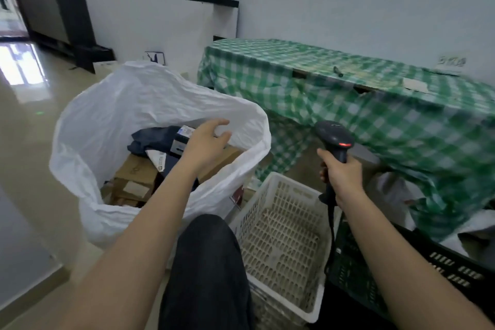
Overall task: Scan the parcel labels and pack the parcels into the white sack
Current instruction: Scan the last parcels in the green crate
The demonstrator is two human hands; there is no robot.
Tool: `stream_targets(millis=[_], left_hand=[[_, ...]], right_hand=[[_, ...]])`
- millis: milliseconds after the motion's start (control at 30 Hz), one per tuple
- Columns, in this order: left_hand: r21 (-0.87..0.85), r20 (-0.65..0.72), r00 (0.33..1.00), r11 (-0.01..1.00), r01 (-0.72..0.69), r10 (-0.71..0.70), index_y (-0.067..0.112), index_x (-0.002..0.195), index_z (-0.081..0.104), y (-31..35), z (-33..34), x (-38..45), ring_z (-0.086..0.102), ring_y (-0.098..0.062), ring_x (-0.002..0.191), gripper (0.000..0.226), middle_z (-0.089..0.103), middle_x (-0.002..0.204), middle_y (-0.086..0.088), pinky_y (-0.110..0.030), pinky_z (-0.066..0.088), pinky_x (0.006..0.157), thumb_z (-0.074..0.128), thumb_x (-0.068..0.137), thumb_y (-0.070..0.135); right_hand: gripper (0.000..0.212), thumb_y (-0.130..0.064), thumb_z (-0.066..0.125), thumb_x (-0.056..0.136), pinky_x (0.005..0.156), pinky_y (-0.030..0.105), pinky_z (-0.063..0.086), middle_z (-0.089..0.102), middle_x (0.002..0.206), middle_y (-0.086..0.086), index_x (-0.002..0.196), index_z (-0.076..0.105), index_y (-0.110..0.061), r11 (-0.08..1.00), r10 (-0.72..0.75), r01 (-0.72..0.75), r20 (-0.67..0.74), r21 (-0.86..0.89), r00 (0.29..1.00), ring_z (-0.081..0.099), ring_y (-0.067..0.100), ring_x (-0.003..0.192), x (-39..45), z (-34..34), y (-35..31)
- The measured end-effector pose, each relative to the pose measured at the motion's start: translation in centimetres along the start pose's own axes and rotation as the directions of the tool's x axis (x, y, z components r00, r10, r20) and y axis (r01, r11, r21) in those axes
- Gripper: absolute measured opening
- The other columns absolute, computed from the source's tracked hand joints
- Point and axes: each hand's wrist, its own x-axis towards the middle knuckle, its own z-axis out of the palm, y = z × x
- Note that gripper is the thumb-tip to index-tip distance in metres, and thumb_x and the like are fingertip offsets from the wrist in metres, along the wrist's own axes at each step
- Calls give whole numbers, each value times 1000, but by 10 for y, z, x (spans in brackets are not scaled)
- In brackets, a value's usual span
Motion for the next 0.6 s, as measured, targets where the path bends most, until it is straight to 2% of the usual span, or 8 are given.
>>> stream_targets(millis=[133,200,267,400,600], left_hand=[[7,39,985,986,-169,168,19,130,55,39,50,-10,51,-12,119,33,54,134,5,-21,36,96,52,97,26],[9,63,966,968,-251,250,16,129,56,56,84,-13,51,-9,116,33,57,130,3,-16,35,92,53,97,25],[-25,116,952,959,-283,284,15,127,57,71,122,-17,53,-10,115,31,59,126,2,-20,39,95,55,97,24],[-134,279,916,956,-260,288,16,120,61,96,214,-29,56,-8,107,24,62,117,3,-27,46,95,56,96,21],[-169,545,814,977,-129,201,13,118,61,122,361,-60,58,-15,106,23,60,107,3,-27,46,93,57,95,17]], right_hand=[[19,-21,71,86,54,29,44,56,63,6,78,60,-9,999,46,-45,-59,10,997,50,17,53,1,-42,23],[18,-20,71,87,52,28,42,55,63,5,77,59,-11,997,73,-72,-103,21,992,51,16,53,0,-71,35],[18,-19,70,87,50,27,41,55,62,5,75,58,-12,994,104,-99,-154,38,983,50,16,51,0,-105,48],[18,-18,69,88,49,28,40,57,63,7,76,59,-9,980,198,-185,-261,74,945,50,16,51,3,-182,83],[14,-16,69,87,44,26,39,56,63,7,87,59,-5,923,383,-329,-419,197,823,48,16,48,11,-285,143]])
